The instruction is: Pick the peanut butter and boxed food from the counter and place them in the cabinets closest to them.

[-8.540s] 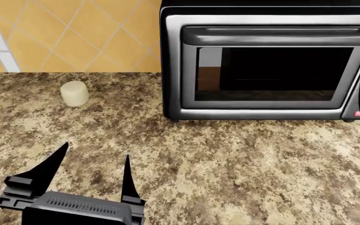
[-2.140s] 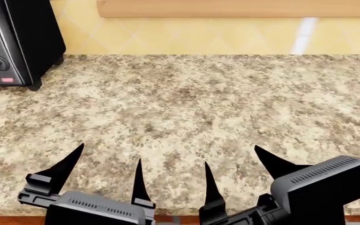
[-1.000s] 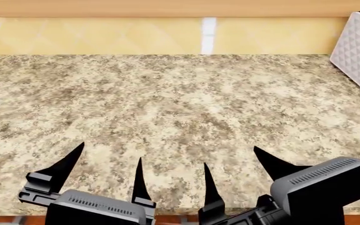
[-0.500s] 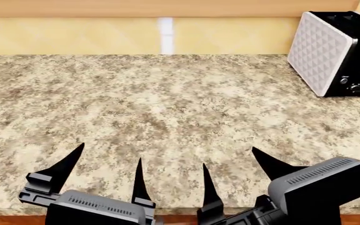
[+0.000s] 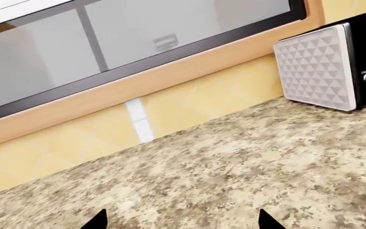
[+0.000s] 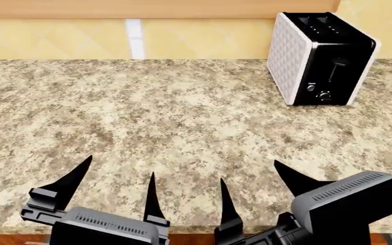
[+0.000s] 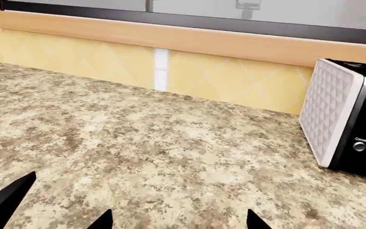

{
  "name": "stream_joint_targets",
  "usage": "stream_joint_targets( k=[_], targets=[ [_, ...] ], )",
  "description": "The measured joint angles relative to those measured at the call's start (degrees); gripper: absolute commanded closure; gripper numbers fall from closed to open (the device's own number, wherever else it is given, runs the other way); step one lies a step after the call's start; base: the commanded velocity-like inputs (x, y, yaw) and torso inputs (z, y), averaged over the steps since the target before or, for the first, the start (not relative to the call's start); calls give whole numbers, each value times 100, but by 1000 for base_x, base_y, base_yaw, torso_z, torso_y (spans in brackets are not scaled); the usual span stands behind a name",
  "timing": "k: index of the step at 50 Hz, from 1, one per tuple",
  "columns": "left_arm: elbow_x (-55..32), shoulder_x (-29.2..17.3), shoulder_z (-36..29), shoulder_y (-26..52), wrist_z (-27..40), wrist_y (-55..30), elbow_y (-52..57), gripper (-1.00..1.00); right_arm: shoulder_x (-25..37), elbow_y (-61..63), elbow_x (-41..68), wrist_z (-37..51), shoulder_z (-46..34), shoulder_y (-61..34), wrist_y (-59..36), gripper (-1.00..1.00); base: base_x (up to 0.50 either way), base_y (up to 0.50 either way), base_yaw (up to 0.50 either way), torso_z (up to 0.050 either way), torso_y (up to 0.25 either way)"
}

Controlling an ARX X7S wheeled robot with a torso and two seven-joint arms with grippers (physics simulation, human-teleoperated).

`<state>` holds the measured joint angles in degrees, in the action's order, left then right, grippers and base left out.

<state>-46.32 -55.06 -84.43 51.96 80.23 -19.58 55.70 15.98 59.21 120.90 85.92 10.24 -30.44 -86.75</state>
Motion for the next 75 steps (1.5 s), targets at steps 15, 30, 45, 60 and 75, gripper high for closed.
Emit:
stream_joint_targets(
  k=[15, 30, 45, 60, 75],
  targets=[
    [3, 17, 13, -11, -17, -16, -6, -100, -2, -1, -14, -12, -2, 6, 3, -100, -2, -500, 0, 0, 0],
    [43, 13, 20, -55, -49, 11, -40, -100, -48, -5, -84, -106, 55, 51, -58, -100, -2, -500, 0, 0, 0],
    [62, 10, 35, -81, -62, 13, -45, -100, -49, 2, -98, -119, 56, 60, -45, -100, -2, -500, 0, 0, 0],
    [30, 19, 60, -67, -57, -31, -19, -100, -38, 0, -54, -64, 37, 40, -27, -100, -2, -500, 0, 0, 0],
    [45, 14, 75, -92, -67, -22, -20, -100, -37, -1, -51, -43, 9, 31, -10, -100, -2, -500, 0, 0, 0]
  ],
)
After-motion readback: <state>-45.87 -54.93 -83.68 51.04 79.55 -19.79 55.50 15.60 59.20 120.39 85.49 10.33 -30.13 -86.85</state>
